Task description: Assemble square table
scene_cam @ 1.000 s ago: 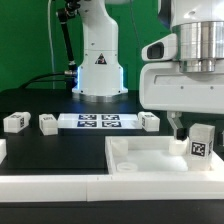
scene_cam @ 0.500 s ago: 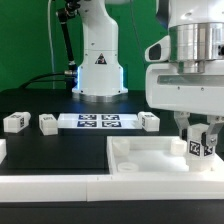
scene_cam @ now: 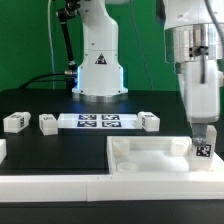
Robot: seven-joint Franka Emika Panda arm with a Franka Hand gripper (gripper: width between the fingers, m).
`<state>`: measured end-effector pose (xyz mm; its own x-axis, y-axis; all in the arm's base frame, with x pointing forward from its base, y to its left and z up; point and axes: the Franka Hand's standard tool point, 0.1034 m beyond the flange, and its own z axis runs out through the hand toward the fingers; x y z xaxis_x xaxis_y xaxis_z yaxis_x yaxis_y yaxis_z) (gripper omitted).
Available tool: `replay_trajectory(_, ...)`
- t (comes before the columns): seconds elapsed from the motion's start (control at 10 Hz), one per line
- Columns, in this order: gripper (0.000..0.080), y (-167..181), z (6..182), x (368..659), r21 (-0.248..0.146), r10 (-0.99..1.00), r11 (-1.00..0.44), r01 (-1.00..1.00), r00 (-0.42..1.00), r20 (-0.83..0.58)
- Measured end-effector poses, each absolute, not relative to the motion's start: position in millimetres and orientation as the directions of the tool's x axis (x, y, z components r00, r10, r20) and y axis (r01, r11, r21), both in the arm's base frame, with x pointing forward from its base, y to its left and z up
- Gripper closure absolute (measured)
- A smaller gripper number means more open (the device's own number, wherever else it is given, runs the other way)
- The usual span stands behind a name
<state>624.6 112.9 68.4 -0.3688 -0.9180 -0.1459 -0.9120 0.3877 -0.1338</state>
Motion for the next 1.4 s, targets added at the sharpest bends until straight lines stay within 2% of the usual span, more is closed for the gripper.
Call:
replay_trajectory(0.3,0.0502,111.5,68.3,623.6,-0.113,-0.865,0.495,-0.861,-0.477,-0.157)
replay_trajectory(0.5,0.0502,109.0,68.2,623.1,-0.111,-0.865,0.496,-0.861,-0.478,-0.153)
replay_trajectory(0.6,0.0426,109.1,67.5,622.9,-0.111,-0.866,0.495,-0.862,-0.477,-0.152)
replay_trajectory(0.7,0.0246,109.1,67.2,622.9,-0.111,-0.866,0.495,-0.862,-0.477,-0.152)
replay_trajectory(0.8,0.018,110.6,68.5,622.2,-0.109,-0.88,0.468,-0.877,-0.451,-0.149)
replay_trajectory(1.0,0.0155,120.9,86.2,618.6,-0.11,-0.909,0.403,-0.909,-0.383,-0.165)
replay_trajectory(1.3,0.015,125.2,114.4,608.4,-0.123,-0.907,0.399,-0.908,-0.372,-0.197)
replay_trajectory(1.4,0.015,124.5,111.8,607.9,-0.122,-0.908,0.398,-0.909,-0.371,-0.193)
